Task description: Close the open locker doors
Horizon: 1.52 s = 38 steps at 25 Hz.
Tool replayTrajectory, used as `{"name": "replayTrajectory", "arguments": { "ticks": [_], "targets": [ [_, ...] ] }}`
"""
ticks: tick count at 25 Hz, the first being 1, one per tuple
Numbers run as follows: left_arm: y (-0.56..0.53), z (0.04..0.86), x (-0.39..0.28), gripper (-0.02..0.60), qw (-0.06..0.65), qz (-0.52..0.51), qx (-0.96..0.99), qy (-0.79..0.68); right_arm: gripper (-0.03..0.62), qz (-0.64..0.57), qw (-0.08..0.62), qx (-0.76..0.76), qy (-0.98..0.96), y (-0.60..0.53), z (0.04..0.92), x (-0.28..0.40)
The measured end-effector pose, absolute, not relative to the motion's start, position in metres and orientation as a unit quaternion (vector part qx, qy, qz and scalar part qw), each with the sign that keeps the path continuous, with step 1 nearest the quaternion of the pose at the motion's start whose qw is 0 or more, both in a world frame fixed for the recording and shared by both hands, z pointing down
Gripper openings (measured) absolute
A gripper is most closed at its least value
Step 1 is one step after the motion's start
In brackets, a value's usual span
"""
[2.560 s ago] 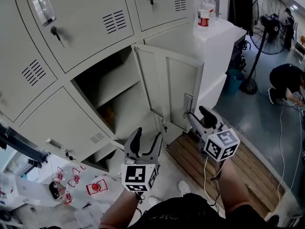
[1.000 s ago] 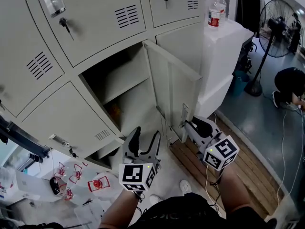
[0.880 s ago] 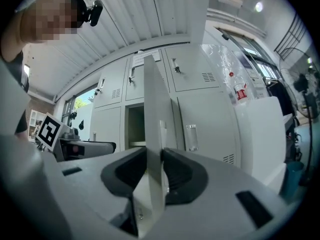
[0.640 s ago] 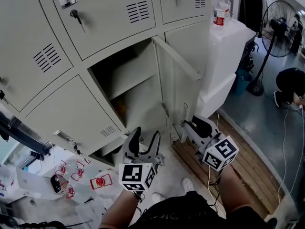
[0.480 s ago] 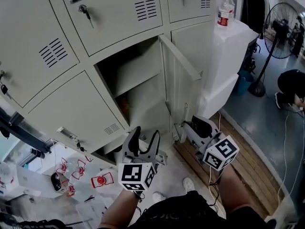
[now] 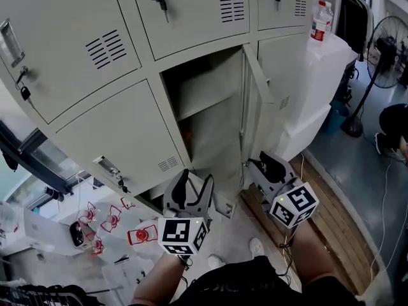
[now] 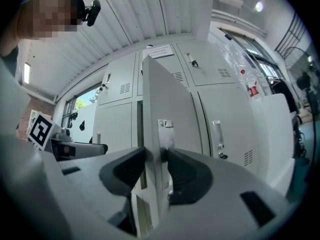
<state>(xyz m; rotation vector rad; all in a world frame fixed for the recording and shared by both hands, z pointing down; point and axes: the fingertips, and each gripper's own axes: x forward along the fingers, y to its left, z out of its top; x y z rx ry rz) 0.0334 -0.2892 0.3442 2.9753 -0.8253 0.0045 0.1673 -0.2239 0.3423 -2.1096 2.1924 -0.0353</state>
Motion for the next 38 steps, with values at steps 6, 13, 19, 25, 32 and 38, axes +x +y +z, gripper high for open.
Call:
{"name": "replayTrajectory", "arguments": {
  "ticks": [6, 13, 19, 25, 32, 38],
  "targets": [
    [-0.302, 0.346, -0.001, 0.252, 0.023, 0.006, 0.959, -0.282, 0.127, -0.011, 0.054, -0.693, 0.719, -0.247, 0.344, 0.143],
    [-0.315, 0.345, -0.038, 0.250, 0.018, 0.006, 0.952, -0.305, 0.127, -0.021, 0.058, -0.684, 0.727, -0.277, 0.344, 0.123],
    [-0.327, 0.347, -0.052, 0.250, 0.022, 0.004, 0.944, -0.328, 0.127, -0.019, 0.049, -0.662, 0.747, -0.304, 0.341, 0.109],
    [-0.340, 0.344, -0.052, 0.250, 0.026, -0.005, 0.934, -0.356, 0.127, -0.018, 0.038, -0.632, 0.774, -0.329, 0.337, 0.100],
    [-0.356, 0.340, -0.049, 0.249, 0.030, -0.013, 0.920, -0.391, 0.127, -0.014, 0.018, -0.592, 0.806, -0.358, 0.336, 0.093],
    [-0.366, 0.339, -0.053, 0.249, 0.031, -0.014, 0.905, -0.424, 0.129, -0.008, 0.009, -0.574, 0.819, -0.382, 0.336, 0.089]
  ]
}}
